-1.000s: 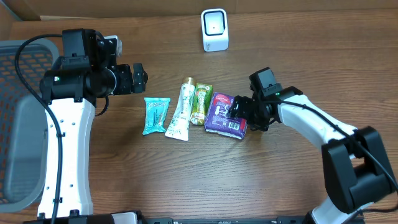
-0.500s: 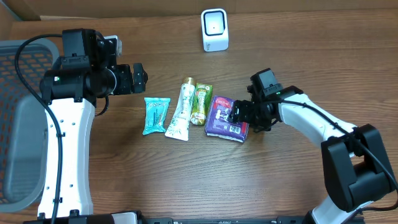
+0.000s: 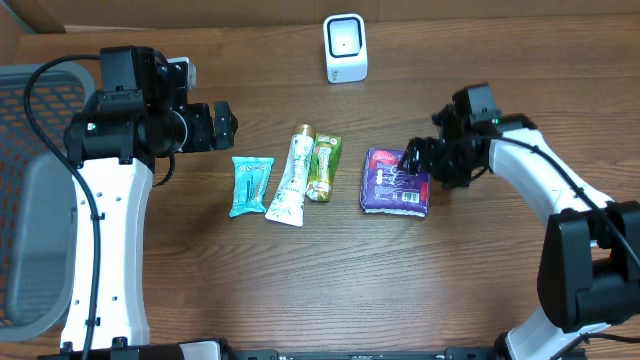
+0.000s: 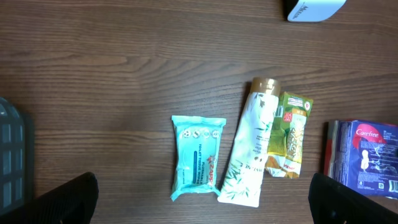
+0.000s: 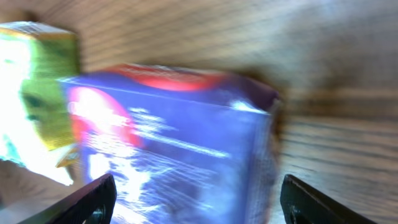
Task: Scan the item barcode
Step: 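Grasp the purple pack with the right gripper and lift it toward the scanner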
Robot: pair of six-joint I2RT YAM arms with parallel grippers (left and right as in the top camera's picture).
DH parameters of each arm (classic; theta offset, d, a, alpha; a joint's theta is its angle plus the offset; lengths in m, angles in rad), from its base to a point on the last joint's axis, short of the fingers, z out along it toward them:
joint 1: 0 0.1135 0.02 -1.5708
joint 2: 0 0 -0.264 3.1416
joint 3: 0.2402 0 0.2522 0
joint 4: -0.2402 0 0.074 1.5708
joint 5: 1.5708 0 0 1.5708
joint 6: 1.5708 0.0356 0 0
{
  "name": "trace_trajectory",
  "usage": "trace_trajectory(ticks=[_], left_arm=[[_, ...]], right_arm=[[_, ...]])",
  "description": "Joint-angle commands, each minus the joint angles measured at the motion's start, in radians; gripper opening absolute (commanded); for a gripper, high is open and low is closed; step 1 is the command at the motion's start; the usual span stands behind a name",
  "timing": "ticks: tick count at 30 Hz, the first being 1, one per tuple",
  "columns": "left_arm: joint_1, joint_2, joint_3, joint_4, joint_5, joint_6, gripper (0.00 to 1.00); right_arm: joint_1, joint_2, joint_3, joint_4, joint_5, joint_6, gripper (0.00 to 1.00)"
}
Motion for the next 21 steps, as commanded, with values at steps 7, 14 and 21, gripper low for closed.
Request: trace_trajectory(ticks=[7,14,21], left_arm=[[-0.004,0.004,0.026,-0.001,0.008,0.025,1.0],[-0.004,0.004,0.026,-0.001,0.008,0.025,1.0],[-0.004,0.004,0.026,-0.001,0.008,0.025,0.99]], right_arm=[[0.226,-0.046,0.155,0.012,0.113,0.257,0.78],[0.407,-0.009,0.119,0.075,0.332,0.589,0.57],[0.446,0.003,0.076,0.044,0.35,0.645,0.52]])
